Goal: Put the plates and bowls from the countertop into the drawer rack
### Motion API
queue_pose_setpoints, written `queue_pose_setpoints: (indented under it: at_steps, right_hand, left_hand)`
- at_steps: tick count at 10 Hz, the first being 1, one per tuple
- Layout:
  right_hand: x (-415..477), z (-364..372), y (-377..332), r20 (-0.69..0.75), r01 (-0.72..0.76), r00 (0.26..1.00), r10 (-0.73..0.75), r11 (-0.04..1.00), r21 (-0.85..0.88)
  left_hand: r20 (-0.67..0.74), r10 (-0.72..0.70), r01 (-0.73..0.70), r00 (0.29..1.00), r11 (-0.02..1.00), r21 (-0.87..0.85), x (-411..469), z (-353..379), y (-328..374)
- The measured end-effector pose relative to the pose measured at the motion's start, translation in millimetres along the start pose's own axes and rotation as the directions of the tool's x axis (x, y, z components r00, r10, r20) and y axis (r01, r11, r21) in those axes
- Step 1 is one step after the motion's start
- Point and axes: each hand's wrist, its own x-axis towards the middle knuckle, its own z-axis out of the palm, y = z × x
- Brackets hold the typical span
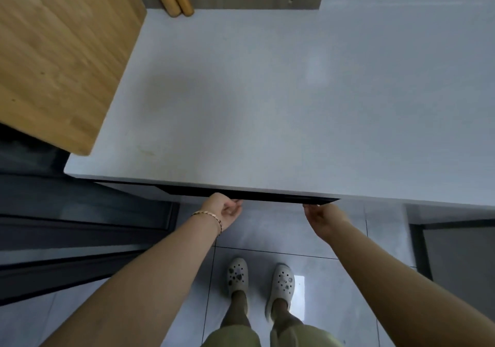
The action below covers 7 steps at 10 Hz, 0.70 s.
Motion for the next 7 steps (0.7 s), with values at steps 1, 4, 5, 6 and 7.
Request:
queue_pose_setpoints:
  at_steps: [1,4,5,6,7]
  right_hand:
    - [2.3,11.6,-0.7,-0.025,0.015,1.000,-0.014,1.000,0.017]
    - [-5.7,18.4,1.4,0.044,0.074,0.996,-0.079,0.992,0.104]
    - [-18.7,22.0,2.9,0.043,0.003,0.999,0.002,0.995,-0.100]
    - [-46.1,30.6,-2.7,0.019,0.020,1.000,-0.012,0.860,-0.511]
    - [-75.7,35.5,-19.6,0.087,0.141,0.989,-0.119,0.596,-0.791]
  left_hand:
    - [0.022,-0.032,0.033,0.999,0.999,-0.033,5.4,1.8,5.0]
    - [0.126,0.018,-0.016,0.992,1.000,-0.020,7.6,1.2,15.7]
    - [0.093,-0.058,0.007,0.994,0.883,0.469,0.3,-2.5,17.3]
    - [0.077,0.008,-0.066,0.997,0.599,0.798,-14.5,-2.0,20.9]
    - [0.151,0.180,-0.204,0.972,0.326,0.923,-41.4,18.3,39.8]
